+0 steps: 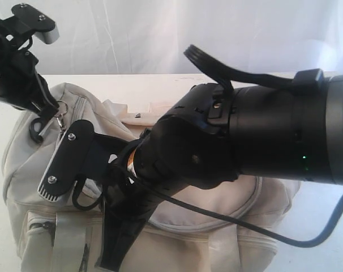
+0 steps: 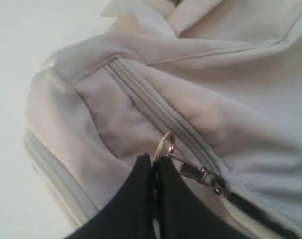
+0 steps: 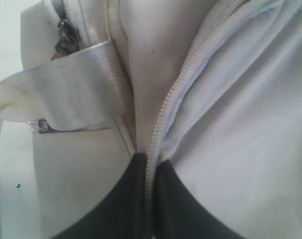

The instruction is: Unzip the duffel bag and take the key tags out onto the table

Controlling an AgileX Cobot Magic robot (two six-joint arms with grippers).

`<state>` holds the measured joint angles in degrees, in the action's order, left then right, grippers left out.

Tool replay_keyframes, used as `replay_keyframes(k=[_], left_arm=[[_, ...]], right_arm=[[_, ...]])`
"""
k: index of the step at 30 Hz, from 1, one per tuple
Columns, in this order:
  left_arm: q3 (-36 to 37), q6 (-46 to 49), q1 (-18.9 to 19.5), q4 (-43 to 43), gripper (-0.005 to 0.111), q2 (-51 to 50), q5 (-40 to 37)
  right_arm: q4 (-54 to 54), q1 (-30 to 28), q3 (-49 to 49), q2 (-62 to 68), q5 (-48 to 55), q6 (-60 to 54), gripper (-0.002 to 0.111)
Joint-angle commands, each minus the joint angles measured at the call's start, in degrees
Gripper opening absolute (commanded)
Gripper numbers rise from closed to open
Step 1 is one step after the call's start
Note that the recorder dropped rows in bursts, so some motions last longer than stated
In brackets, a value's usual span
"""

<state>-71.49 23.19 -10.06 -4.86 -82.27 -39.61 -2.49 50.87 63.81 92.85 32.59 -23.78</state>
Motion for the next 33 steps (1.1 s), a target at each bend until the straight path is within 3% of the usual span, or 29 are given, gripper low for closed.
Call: replay_keyframes(k=[1, 13, 24, 27, 30, 31, 33], left_arm=[[-4.9, 0.8, 0.9, 2.8, 0.000, -3.1, 3.8], [-12.3, 0.8, 2.2, 4.9, 0.000, -9.6, 5.5], [-13.1, 0.8, 2.6, 4.9, 0.001, -12.1, 8.0], [-13.1, 1.3, 2.6, 4.9, 0.014, -12.1, 8.1], [-13.1, 1.7, 2.6, 4.9, 0.040, -12.1, 6.5], [-13.1, 1.7, 2.6, 4.9, 0.054, -11.9, 5.4], [-13.1, 1.7, 2.6, 4.9, 0.069, -11.4, 4.4]], right_arm=[[-0.5, 0.1, -1.2, -0.3, 6.8, 1.0, 0.000], [-0.5, 0.1, -1.2, -0.3, 7.2, 1.1, 0.000], [-2.9, 0.1, -1.2, -0.3, 6.9, 1.2, 0.000], [-4.5, 0.1, -1.2, -0.3, 6.0, 2.7, 0.000], [-4.7, 0.1, -1.2, -0.3, 6.0, 3.1, 0.008], [-4.7, 0.1, -1.2, -0.3, 6.0, 3.1, 0.011], [-4.7, 0.1, -1.1, -0.3, 6.1, 3.1, 0.023]])
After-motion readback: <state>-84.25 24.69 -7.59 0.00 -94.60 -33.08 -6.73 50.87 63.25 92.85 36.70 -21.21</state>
